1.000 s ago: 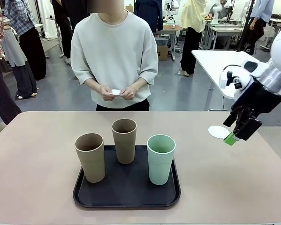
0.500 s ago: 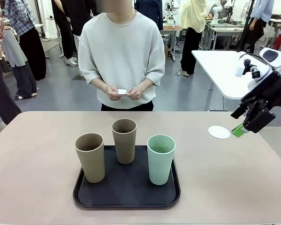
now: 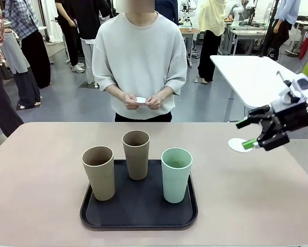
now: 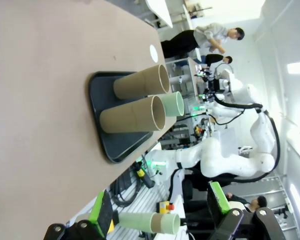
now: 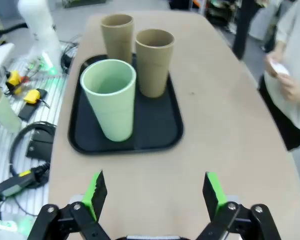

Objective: Place coasters on the table and set cups on them.
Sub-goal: Pick up one Reusable plastic cup and place it on a coaster set by the human.

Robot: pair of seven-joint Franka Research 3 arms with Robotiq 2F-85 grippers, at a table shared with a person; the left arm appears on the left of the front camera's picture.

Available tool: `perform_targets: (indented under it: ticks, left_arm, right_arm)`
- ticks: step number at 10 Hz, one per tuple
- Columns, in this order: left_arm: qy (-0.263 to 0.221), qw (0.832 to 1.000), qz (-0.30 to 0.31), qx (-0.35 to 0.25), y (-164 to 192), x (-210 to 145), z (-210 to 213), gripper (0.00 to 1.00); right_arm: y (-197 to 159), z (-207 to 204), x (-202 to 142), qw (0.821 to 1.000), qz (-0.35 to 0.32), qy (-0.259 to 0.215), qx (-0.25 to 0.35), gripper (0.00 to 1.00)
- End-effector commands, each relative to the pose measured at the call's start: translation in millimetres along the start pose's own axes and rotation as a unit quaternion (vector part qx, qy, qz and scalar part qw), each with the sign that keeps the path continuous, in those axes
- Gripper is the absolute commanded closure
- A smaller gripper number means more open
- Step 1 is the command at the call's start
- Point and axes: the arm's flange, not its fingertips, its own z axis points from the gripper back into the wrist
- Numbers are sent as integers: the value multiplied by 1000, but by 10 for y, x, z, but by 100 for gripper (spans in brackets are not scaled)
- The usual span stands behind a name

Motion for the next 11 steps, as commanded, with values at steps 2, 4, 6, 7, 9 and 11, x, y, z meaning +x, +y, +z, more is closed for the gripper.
perform_targets:
  ticks: [2, 4, 6, 7, 9, 11]
  left_arm:
    - [-3, 1000, -7, -5, -1, -2, 12, 0]
    - [-3, 1000, -7, -5, -1, -2, 12, 0]
    - [-3, 1000, -7, -5, -1, -2, 12, 0]
    - [-3, 1000, -7, -5, -1, -2, 12, 0]
    - [-3, 1000, -7, -5, -1, -2, 12, 0]
    - [-3, 1000, -7, -5, -1, -2, 12, 0]
  right_arm:
    - [222, -419, -376, 996, -29, 10, 88, 0]
    - [212, -626, -434, 994, -20, 18, 106, 0]
    - [226, -752, -519, 991, -8, -11, 136, 0]
    - [242, -853, -527, 990, 2, -23, 142, 0]
    - [196, -869, -517, 991, -8, -34, 130, 0]
    - [167, -842, -463, 990, -10, -12, 142, 0]
